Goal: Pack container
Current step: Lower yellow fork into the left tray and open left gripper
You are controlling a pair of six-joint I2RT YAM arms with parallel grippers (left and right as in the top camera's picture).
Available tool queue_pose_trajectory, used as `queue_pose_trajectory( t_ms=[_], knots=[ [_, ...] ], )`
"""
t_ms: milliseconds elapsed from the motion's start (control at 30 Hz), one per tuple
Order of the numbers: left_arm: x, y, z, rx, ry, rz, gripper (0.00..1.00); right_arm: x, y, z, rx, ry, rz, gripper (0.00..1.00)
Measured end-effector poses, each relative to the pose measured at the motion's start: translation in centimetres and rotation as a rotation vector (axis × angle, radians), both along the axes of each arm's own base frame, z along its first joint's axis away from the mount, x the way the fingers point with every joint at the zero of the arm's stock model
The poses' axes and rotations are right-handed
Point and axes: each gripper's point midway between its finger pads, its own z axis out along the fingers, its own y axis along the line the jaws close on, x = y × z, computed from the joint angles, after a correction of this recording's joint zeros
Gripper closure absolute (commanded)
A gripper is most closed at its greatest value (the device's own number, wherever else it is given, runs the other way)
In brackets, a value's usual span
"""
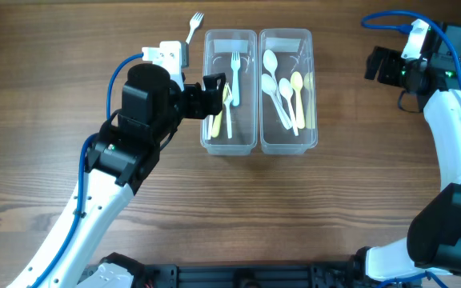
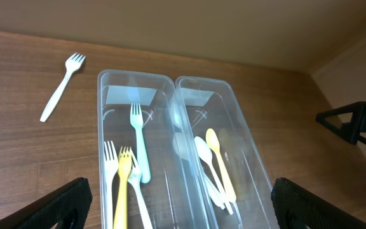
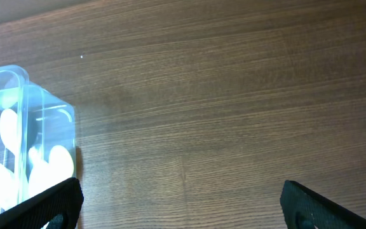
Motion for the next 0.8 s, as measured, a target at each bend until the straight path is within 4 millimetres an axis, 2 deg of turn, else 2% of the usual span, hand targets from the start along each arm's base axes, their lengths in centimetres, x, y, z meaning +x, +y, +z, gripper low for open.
queue_pose_trajectory(
  t_ms=[267, 433, 467, 500, 567, 667, 800],
  knots=[
    [-0.3, 0.1, -0.5, 0.009, 0.022, 0.0, 0.07, 0.0, 0.0, 0.0, 0.0, 0.0, 0.0, 0.0],
    [-0.6, 0.3, -1.2, 0.022, 0.052, 0.0, 0.13, 0.0, 0.0, 0.0, 0.0, 0.0, 0.0, 0.0],
    [-0.6, 0.3, -1.2, 0.022, 0.052, 0.0, 0.25, 0.0, 0.0, 0.0, 0.0, 0.0, 0.0, 0.0],
    [-0.6, 0.3, -1.2, 0.022, 0.052, 0.0, 0.46, 0.0, 0.0, 0.0, 0.0, 0.0, 0.0, 0.0],
    [-0.6, 0.2, -1.2, 0.016, 0.052, 0.003, 0.74, 0.0, 0.0, 0.0, 0.0, 0.0, 0.0, 0.0],
    [-0.2, 0.2, -0.5, 0.01, 0.02, 0.01, 0.95, 0.0, 0.0, 0.0, 0.0, 0.0, 0.0, 0.0],
    [1.5, 1.1, 1.6, -0.004, -0.08, 0.076, 0.96, 0.0, 0.0, 0.0, 0.0, 0.0, 0.0, 0.0]
  ],
)
